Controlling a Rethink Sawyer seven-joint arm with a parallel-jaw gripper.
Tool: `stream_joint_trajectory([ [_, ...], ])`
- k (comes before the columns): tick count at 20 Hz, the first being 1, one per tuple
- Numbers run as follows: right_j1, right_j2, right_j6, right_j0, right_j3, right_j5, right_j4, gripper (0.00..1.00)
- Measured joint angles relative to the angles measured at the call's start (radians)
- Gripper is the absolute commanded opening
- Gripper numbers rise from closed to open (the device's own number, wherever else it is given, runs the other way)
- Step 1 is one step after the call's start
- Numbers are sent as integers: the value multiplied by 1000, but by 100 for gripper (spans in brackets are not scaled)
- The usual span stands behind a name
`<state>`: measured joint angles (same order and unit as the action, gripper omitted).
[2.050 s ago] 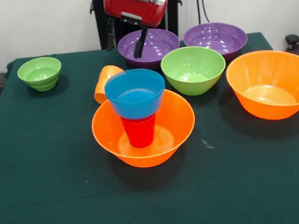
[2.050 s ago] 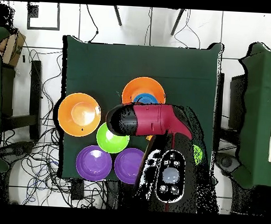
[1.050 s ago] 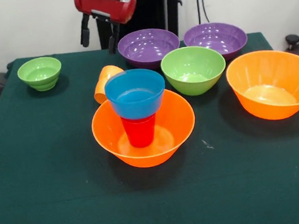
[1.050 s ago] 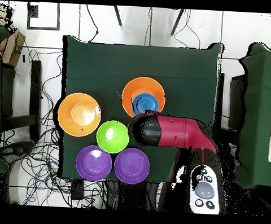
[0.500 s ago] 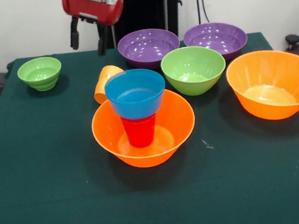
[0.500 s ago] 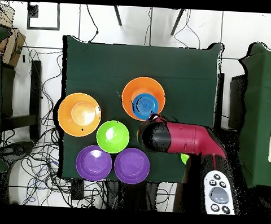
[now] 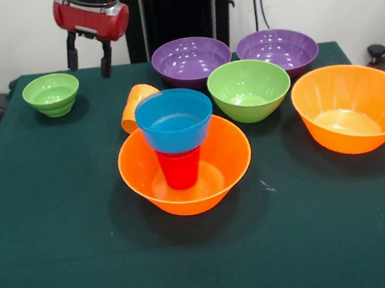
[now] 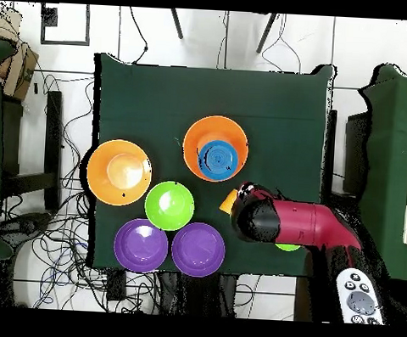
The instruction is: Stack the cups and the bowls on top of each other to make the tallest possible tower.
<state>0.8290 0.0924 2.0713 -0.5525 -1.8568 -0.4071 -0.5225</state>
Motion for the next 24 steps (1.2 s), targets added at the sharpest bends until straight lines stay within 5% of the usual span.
stream_joint_trajectory([
  [12,9,58,0,-17,-53,11,-58,100],
  [17,9,97,0,-86,-80,12,-84,100],
  [24,-8,144,0,-266,-84,12,-132,100],
])
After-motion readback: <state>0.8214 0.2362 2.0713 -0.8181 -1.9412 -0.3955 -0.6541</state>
